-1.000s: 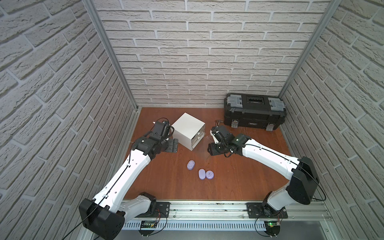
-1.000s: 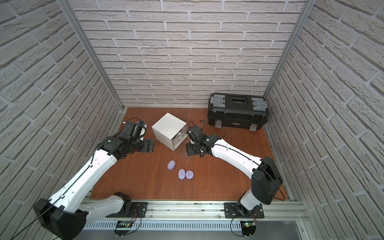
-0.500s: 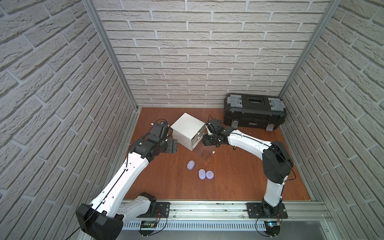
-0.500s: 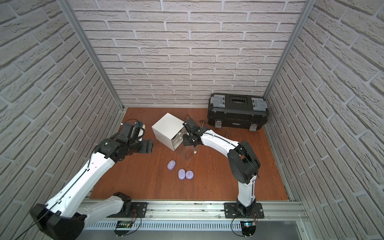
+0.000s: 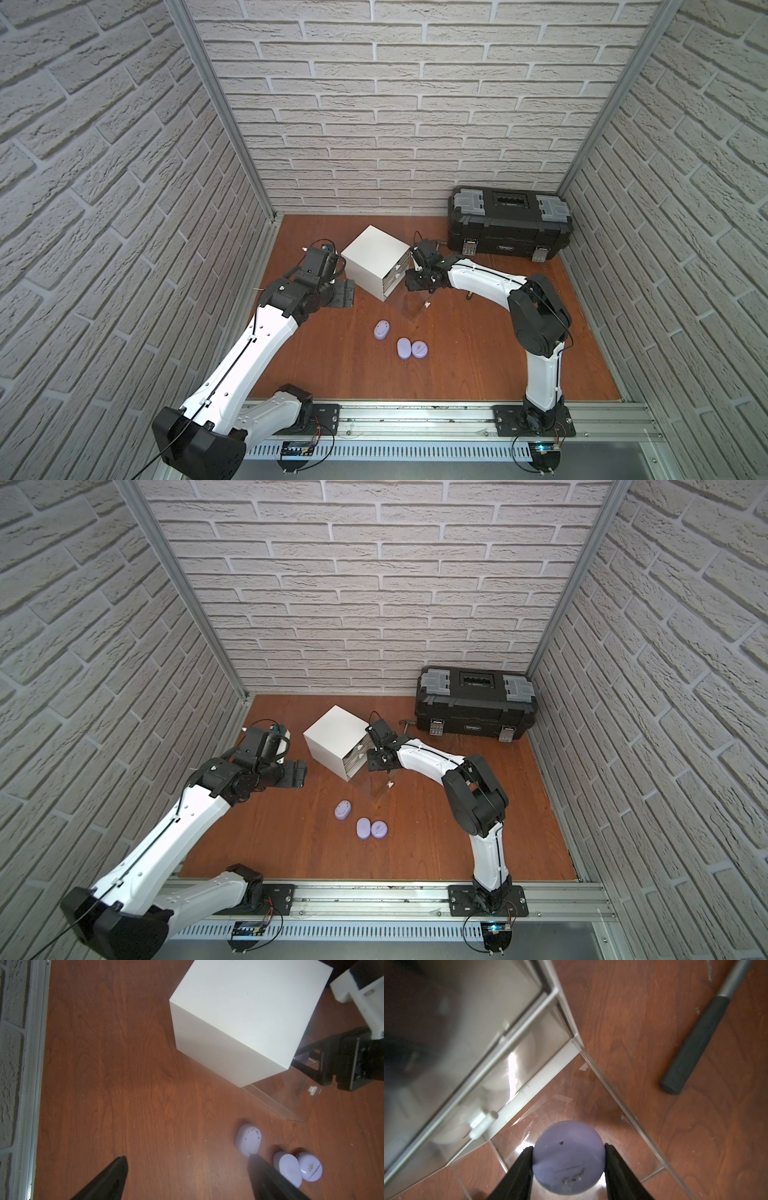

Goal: Put the bluetooth earphones in the drawer according to color
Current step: Place the bluetooth earphone in the drawer.

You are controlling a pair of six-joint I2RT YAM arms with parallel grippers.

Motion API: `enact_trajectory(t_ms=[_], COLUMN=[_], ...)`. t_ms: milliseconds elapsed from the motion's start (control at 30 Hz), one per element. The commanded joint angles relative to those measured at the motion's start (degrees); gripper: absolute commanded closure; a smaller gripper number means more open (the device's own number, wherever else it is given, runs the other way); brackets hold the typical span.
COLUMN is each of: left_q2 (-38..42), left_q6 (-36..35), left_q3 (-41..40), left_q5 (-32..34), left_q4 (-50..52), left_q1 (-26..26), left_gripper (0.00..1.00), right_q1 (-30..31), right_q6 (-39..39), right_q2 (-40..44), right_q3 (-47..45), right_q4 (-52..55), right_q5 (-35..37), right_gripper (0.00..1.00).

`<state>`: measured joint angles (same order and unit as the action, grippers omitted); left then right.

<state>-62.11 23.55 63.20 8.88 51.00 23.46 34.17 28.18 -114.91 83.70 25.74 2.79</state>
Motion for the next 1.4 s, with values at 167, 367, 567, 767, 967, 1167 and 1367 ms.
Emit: enact_trajectory(t_ms=[167, 367, 567, 767, 967, 1167, 1367], left_q2=[0.08, -0.08, -0.12, -0.12, 0.09, 0.28, -0.65], left_q6=[0.55, 0.67, 0.67, 0.58, 0.71, 1.1, 2.76], left_q3=[-1.06, -1.15, -1.15, -1.06, -1.15, -1.24, -1.58], left_q5=[-0.6, -0.58, -0.65, -0.68, -0.75, -0.66, 1.17], left_q4=[-0.47, -0.37, -0.23, -0.08, 0.07, 0.32, -0.4], left_q1=[-0.35, -0.34, -0.32, -0.28, -0.34, -0.01, 4.36], left_gripper=[0.05, 0.05, 0.05, 0.05, 0.05, 0.05, 0.07], right_q1=[-0.16, -0.18, -0.16, -0.17, -0.16, -0.16, -0.07], right_q6=[-0.5, -0.54, -0.55, -0.98, -1.58, -1.56, -0.86], right_q2=[-2.41, -3.67, -4.75, -5.12, -4.67, -4.38, 5.17], right_q3=[1.58, 1.96, 2.57, 3.37, 3.94, 4.2, -1.02], right_q4=[-2.92, -3.85, -3.69, -2.96, -1.83, -1.37, -2.71], right_q5=[1.52, 1.78, 1.79, 2.22, 2.64, 2.13, 2.63], right_gripper=[0.6, 0.59, 0.54, 0.49, 0.4, 0.37, 0.37])
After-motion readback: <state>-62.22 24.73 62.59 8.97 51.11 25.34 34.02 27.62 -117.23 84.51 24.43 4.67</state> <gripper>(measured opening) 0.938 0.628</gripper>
